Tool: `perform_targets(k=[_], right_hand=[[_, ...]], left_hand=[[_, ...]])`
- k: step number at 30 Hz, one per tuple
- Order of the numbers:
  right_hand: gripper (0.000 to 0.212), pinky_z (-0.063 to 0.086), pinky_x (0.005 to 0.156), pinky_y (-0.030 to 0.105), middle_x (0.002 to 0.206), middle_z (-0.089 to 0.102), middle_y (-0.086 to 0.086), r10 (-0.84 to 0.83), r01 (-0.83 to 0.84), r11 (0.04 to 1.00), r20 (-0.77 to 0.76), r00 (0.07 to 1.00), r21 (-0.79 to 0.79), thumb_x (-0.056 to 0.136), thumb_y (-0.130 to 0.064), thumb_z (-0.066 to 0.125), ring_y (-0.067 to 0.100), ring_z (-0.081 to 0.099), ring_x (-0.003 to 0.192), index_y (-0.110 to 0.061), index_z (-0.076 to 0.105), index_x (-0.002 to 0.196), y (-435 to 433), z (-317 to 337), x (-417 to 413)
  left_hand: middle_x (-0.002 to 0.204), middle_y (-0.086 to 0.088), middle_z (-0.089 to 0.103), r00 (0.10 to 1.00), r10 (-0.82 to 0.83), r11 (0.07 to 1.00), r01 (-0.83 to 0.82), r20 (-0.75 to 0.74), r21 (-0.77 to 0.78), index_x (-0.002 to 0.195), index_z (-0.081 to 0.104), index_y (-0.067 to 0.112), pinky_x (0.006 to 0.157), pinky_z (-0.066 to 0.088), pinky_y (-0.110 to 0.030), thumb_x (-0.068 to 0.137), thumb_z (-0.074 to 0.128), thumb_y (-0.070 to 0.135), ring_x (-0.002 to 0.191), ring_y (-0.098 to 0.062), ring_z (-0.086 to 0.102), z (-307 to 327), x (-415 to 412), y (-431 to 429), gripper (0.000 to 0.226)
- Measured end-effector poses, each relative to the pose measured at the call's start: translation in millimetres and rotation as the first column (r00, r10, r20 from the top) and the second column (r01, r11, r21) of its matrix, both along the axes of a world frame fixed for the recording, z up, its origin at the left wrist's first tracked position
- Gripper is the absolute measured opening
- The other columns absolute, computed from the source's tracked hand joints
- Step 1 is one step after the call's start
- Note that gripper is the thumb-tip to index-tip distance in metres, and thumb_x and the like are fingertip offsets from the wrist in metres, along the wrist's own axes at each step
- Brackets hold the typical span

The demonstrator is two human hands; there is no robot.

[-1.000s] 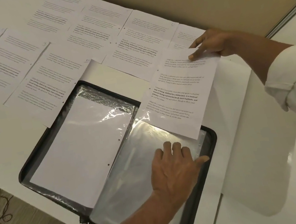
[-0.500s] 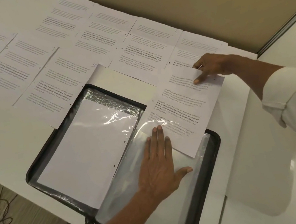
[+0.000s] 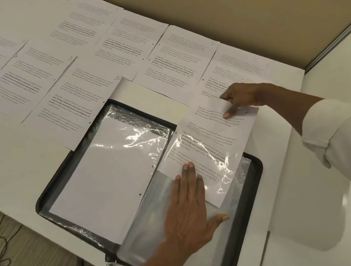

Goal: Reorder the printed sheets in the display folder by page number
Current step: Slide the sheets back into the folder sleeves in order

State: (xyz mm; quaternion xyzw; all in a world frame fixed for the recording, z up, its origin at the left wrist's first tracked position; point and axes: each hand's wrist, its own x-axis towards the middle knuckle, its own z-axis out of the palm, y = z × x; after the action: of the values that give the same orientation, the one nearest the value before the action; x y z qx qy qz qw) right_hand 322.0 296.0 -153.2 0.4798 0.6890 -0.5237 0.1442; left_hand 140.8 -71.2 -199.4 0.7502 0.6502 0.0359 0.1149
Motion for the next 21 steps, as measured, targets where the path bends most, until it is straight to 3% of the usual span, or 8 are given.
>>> perform_targets(k=[3,10,16,21], right_hand=[[0.038,0.060,0.099,0.045,0.110,0.081,0.001,-0.021,0.021,1.000,0.003,1.000,-0.004,0.074,-0.007,0.093,0.021,0.077,0.103,-0.014,0.082,0.109,0,3,1],[0.035,0.058,0.102,0.048,0.106,0.081,0.000,-0.025,0.019,0.996,0.067,0.997,0.091,0.070,-0.008,0.096,0.025,0.076,0.105,-0.015,0.084,0.102,21,14,15],[0.029,0.060,0.092,0.038,0.099,0.082,-0.004,0.066,-0.073,0.992,0.076,0.995,0.101,0.070,-0.008,0.096,0.023,0.076,0.101,-0.019,0.084,0.095,20,17,-10],[0.037,0.059,0.101,0.042,0.106,0.081,-0.006,0.154,-0.162,0.985,0.126,0.980,0.057,0.070,-0.016,0.097,0.019,0.075,0.104,-0.018,0.083,0.104,9,7,-34]], left_hand=[[0.174,-0.024,0.000,1.000,-0.024,1.000,0.024,0.017,-0.020,0.163,0.028,-0.002,0.125,0.018,-0.054,0.092,0.036,0.089,0.163,-0.036,0.000,2,-1,-7,0.115],[0.174,-0.026,-0.002,0.993,-0.105,0.994,0.107,0.047,-0.030,0.161,0.028,-0.005,0.123,0.030,-0.060,0.093,0.036,0.088,0.162,-0.040,0.000,7,3,-25,0.116],[0.174,-0.026,-0.003,0.996,-0.072,0.997,0.073,0.050,-0.016,0.162,0.027,-0.004,0.124,0.029,-0.060,0.093,0.037,0.088,0.162,-0.040,-0.001,8,-3,-26,0.115],[0.174,-0.025,-0.003,0.998,-0.050,0.998,0.052,0.043,-0.045,0.162,0.027,-0.003,0.124,0.028,-0.061,0.093,0.035,0.088,0.163,-0.038,-0.002,5,-10,-19,0.114]])
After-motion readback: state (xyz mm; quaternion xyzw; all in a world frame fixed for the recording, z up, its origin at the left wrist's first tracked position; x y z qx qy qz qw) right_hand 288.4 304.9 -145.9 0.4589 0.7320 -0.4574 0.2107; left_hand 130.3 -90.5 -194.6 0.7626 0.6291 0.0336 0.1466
